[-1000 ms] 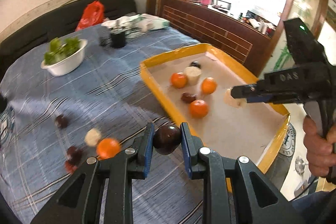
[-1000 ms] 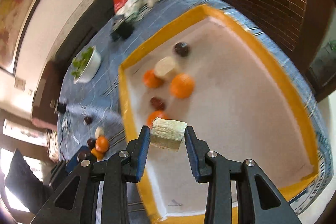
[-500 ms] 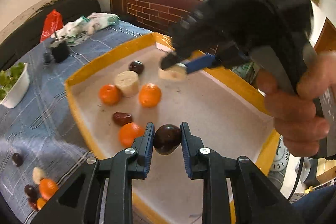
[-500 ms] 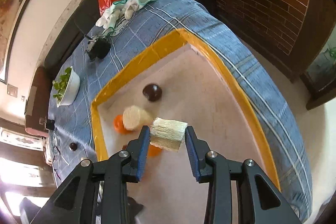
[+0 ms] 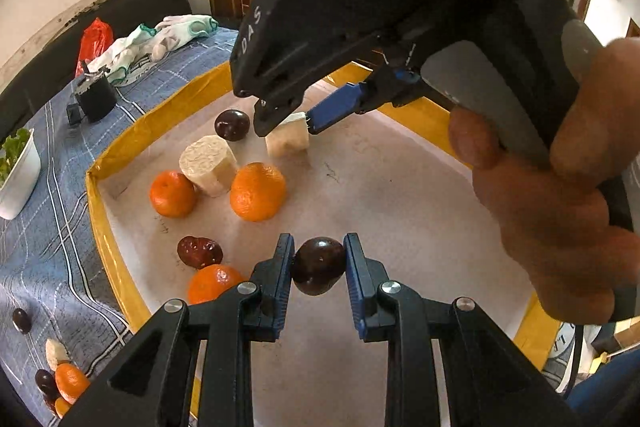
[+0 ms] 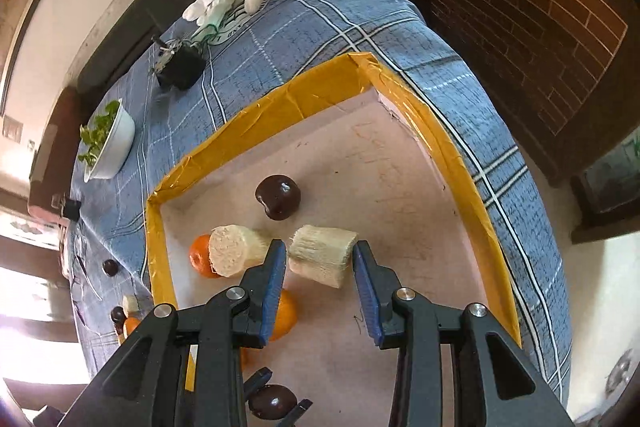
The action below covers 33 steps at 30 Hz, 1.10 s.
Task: Organize fruits
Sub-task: 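Lower the plum and white chunk into the tray and open both tools, then withdraw both open tools from the tray toward the remaining fruits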
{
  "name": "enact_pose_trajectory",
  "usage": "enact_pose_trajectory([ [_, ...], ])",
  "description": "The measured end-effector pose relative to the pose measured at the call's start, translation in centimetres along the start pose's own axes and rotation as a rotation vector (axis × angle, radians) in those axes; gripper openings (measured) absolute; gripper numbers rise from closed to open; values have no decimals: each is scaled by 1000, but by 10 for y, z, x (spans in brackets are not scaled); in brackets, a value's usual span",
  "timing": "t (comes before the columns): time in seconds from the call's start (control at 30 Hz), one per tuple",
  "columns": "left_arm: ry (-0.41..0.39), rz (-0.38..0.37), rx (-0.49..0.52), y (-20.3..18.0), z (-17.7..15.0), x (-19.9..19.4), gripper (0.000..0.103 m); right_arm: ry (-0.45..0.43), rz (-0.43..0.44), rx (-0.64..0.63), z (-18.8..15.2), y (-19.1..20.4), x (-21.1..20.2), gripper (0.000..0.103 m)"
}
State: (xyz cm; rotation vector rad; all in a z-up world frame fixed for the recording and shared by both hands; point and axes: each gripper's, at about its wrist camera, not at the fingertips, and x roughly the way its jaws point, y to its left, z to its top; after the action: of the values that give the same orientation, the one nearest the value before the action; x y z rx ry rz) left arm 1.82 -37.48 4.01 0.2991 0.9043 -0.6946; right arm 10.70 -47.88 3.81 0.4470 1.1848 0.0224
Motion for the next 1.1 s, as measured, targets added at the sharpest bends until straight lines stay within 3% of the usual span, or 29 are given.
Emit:
enact_pose_trajectory([
  [0.27, 28, 24, -12, 0, 1, 3, 27, -14, 1, -6, 2, -2, -6, 39],
  [0.37, 20, 25, -18, 2, 3, 3, 52, -24, 4, 6, 0, -6, -12, 40],
  [0.4, 12, 27, -19, 2, 4, 1, 55, -28, 6, 9, -1, -6, -15, 40],
  [0.77, -52, 15, -40, 7, 4, -28, 56, -110, 33, 23, -28, 2, -63, 41],
  [1.1, -140, 45, -183, 61, -9, -84, 56, -125, 100, -16, -59, 46, -77, 42],
])
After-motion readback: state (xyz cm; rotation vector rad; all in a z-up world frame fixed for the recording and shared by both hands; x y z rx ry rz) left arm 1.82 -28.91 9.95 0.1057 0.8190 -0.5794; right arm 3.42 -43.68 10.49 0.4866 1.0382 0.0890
